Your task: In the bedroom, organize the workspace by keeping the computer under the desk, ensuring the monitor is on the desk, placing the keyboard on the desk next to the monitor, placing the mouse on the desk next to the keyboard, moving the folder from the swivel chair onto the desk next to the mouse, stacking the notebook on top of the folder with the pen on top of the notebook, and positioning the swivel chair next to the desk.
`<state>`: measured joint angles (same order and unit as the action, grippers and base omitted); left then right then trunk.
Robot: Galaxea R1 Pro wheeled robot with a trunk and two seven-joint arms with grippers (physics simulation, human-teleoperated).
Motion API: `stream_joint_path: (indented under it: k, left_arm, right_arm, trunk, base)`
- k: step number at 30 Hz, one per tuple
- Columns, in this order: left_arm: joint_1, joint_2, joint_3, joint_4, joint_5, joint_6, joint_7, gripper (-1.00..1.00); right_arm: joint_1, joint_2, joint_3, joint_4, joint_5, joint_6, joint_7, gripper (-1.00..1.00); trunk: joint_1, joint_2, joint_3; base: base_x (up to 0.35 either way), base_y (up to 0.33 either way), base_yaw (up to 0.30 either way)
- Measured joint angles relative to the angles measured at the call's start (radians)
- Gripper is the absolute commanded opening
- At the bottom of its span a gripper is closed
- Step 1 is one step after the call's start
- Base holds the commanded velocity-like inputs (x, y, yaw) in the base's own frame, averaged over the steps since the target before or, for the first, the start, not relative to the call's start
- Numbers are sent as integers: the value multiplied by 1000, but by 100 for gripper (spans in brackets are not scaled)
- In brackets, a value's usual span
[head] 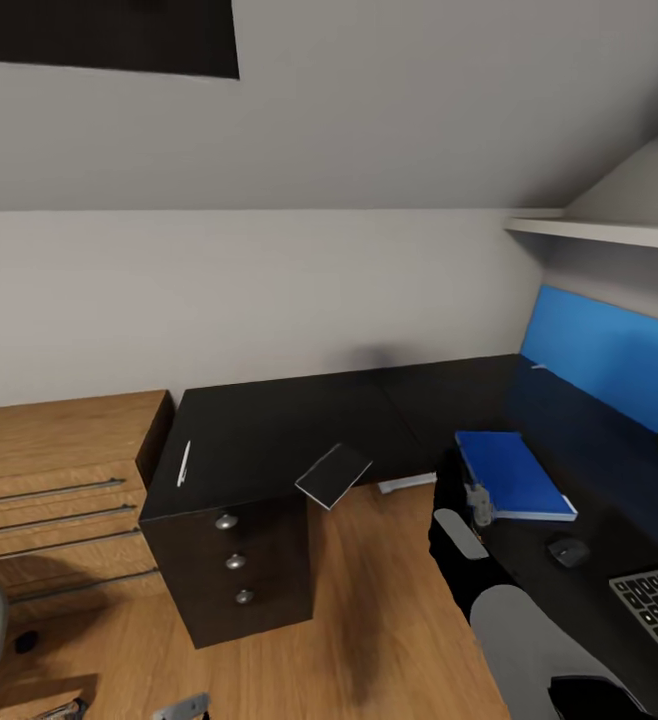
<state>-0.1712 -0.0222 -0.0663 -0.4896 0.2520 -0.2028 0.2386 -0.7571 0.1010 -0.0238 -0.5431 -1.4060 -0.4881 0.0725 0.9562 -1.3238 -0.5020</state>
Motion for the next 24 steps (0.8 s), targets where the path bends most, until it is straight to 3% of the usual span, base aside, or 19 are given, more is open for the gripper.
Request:
stream_joint_path:
  k: [3,7,12,15,18,24]
  left_arm:
    - [0,-1,5,-27,0,0,-1,100]
    - [0,-1,6,-50,0,1,-1,100]
    - [0,-2,8,-66,0,1,-1,100]
    - [0,-1,19,-68,1,2,1,100]
    - [0,-1,46,-68,2,4,3,100]
    - [0,-1,58,-67,1,6,5,100]
  right_arm:
    - [0,27,22,16,0,2,1,100]
    - [0,42,50,46,-1,5,0,100]
    - [0,74,58,82,-1,29,1,100]
    - [0,74,59,96,-2,88,1,100]
    - [0,74,57,99,-2,109,4,100]
    - [0,74,56,103,-3,149,8,100]
  trunk:
    - [0,0,2]
    - [0,0,5]
    - [0,0,9]
    - [11,-21,2]
    - [23,-42,-7]
    - [46,-84,-25]
  base:
    - [0,0,133]
    - [0,0,134]
    - [0,0,136]
    - [0,0,137]
    - [0,0,131]
    - [0,0,45]
